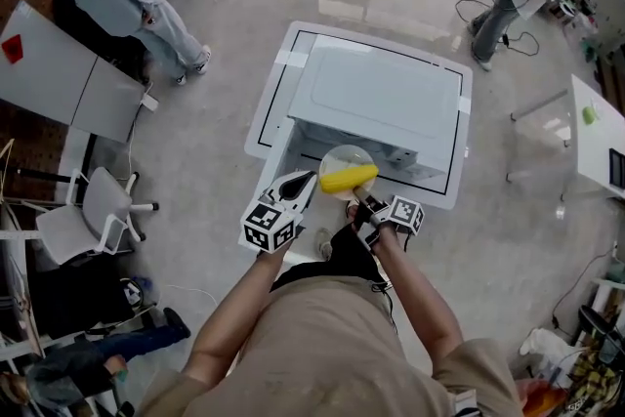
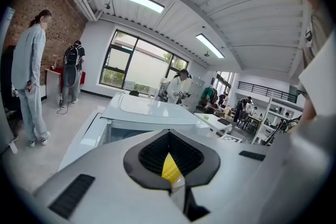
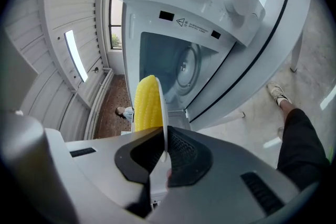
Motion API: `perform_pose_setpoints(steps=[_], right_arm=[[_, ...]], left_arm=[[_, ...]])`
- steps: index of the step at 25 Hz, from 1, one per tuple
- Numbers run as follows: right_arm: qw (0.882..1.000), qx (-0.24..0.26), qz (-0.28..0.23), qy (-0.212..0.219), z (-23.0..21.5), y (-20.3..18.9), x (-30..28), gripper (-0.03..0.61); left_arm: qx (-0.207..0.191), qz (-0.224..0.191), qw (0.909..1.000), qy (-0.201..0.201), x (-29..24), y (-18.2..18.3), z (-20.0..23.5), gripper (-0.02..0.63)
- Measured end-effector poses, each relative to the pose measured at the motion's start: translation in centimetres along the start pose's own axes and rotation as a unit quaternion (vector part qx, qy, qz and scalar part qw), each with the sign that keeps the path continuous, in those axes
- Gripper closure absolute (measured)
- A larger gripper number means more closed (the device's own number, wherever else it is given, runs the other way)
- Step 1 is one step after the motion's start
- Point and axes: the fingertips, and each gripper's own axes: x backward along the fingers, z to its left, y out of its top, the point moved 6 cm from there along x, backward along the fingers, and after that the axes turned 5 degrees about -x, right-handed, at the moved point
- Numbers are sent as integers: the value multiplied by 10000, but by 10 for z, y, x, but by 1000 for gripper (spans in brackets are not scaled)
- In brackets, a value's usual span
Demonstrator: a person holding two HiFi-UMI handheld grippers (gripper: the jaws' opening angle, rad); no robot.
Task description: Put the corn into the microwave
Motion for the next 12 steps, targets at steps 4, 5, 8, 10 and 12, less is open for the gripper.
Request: perform_pose_setpoints(steps=[4,5,8,10,12], right_arm=[[9998,-64,-185,1,-10,11,-13,561],[9997,-68,-230,-9,-12,14,-16,561],[9993,-52,-378,-3,-20,24,-25,561],[9987,-27,-505,22,-26,31,-33,561],[9980,-22,-636,32,-33,36,-41,561]], left_arm=[[12,118,9999,66,-9,-8,10,607],[43,139,9999,84,-11,-10,11,608],[58,212,9997,84,-19,-16,14,607],[12,280,9996,66,-24,-18,16,607],[-24,339,9994,58,-27,-21,18,607]])
